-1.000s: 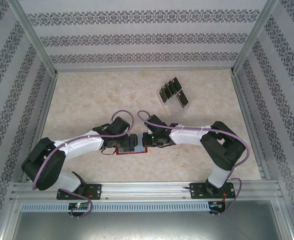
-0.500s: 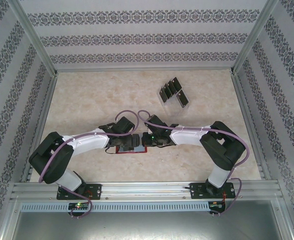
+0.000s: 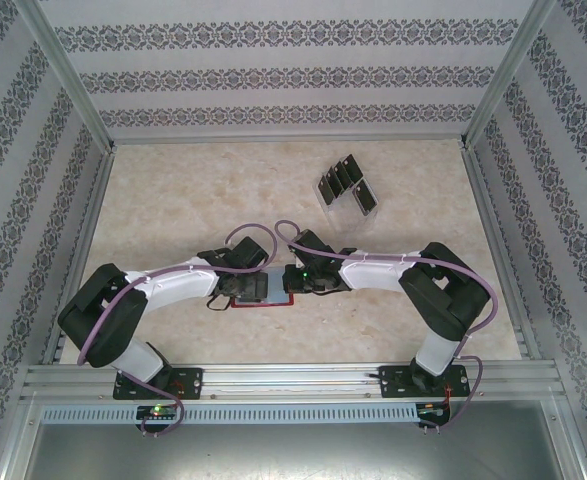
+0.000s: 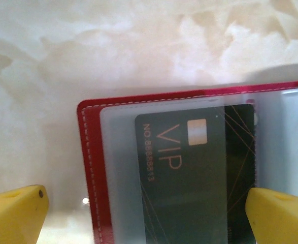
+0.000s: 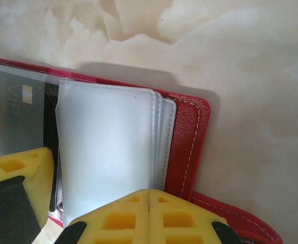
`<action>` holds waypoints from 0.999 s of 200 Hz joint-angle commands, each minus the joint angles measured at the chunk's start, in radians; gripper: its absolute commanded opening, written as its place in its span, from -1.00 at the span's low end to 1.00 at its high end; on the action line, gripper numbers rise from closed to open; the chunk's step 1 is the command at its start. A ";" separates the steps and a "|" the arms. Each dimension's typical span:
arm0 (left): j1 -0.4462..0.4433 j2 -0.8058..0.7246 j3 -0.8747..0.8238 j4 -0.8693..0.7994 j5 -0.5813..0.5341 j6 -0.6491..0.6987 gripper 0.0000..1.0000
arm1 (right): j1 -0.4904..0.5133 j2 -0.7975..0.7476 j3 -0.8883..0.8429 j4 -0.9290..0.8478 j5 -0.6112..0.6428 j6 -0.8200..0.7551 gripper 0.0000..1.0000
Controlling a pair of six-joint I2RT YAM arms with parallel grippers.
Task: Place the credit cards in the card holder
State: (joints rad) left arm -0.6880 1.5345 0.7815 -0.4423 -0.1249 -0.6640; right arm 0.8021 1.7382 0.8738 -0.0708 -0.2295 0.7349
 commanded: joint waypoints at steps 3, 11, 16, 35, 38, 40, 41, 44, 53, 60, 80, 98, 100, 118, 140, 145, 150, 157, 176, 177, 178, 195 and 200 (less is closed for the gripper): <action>-0.008 -0.021 -0.001 -0.075 -0.061 0.023 1.00 | -0.007 0.015 -0.012 -0.050 0.009 0.012 -1.00; -0.008 -0.028 -0.004 -0.079 -0.068 0.023 1.00 | -0.007 0.015 -0.010 -0.053 0.009 0.010 -1.00; -0.007 -0.031 -0.007 -0.082 -0.071 0.023 1.00 | -0.006 0.015 -0.010 -0.054 0.010 0.011 -1.00; -0.002 -0.044 -0.017 -0.084 -0.079 0.019 1.00 | -0.007 0.015 -0.009 -0.057 0.011 0.009 -1.00; -0.002 -0.046 -0.019 -0.084 -0.080 0.019 1.00 | -0.007 0.015 -0.009 -0.057 0.012 0.009 -1.00; -0.001 -0.048 -0.020 -0.083 -0.081 0.018 1.00 | -0.006 0.015 -0.009 -0.057 0.012 0.009 -1.00; 0.000 -0.048 -0.021 -0.083 -0.081 0.018 1.00 | -0.007 0.015 -0.009 -0.058 0.012 0.009 -1.00; 0.001 -0.049 -0.023 -0.082 -0.080 0.017 1.00 | -0.007 0.016 -0.009 -0.059 0.012 0.009 -1.00; 0.005 -0.053 -0.029 -0.077 -0.081 0.017 1.00 | -0.006 0.014 -0.009 -0.061 0.012 0.009 -1.00; 0.008 -0.055 -0.030 -0.075 -0.080 0.016 1.00 | -0.007 0.014 -0.009 -0.061 0.012 0.007 -1.00; 0.011 -0.059 -0.030 -0.069 -0.078 0.017 1.00 | -0.006 0.012 -0.006 -0.063 0.012 0.007 -1.00; 0.012 -0.069 -0.021 -0.056 -0.069 0.021 1.00 | -0.006 0.012 -0.004 -0.065 0.012 0.008 -1.00; 0.012 -0.071 -0.022 -0.053 -0.069 0.021 1.00 | -0.006 0.012 -0.004 -0.065 0.011 0.008 -1.00; 0.011 -0.090 -0.013 -0.019 -0.048 0.027 1.00 | -0.007 0.012 -0.002 -0.064 0.011 0.008 -1.00; 0.012 -0.069 0.024 -0.012 -0.032 0.044 1.00 | -0.006 0.012 -0.002 -0.068 0.012 0.006 -1.00; 0.012 -0.062 0.033 -0.009 -0.027 0.047 1.00 | -0.006 0.013 -0.002 -0.069 0.013 0.006 -1.00; 0.012 -0.051 0.036 -0.005 -0.024 0.050 1.00 | -0.006 0.014 -0.002 -0.067 0.013 0.006 -1.00; 0.012 -0.038 0.043 0.000 -0.021 0.051 1.00 | -0.007 0.014 -0.004 -0.068 0.013 0.006 -1.00; 0.012 -0.004 0.055 0.013 -0.009 0.054 1.00 | -0.007 0.012 -0.004 -0.069 0.015 0.008 -1.00; 0.012 -0.002 0.055 0.013 -0.009 0.054 1.00 | -0.007 0.012 -0.004 -0.068 0.015 0.007 -1.00; 0.012 -0.001 0.055 0.014 -0.008 0.054 1.00 | -0.006 0.012 -0.004 -0.068 0.015 0.006 -1.00; 0.012 0.018 0.056 0.034 0.000 0.053 1.00 | -0.007 0.010 -0.004 -0.068 0.014 0.009 -1.00; 0.012 0.021 0.056 0.038 0.002 0.056 1.00 | -0.006 0.009 -0.004 -0.069 0.015 0.009 -1.00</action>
State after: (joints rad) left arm -0.6853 1.5280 0.8215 -0.4374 -0.1379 -0.6319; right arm 0.8021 1.7382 0.8742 -0.0738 -0.2291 0.7345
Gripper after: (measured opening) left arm 0.999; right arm 0.054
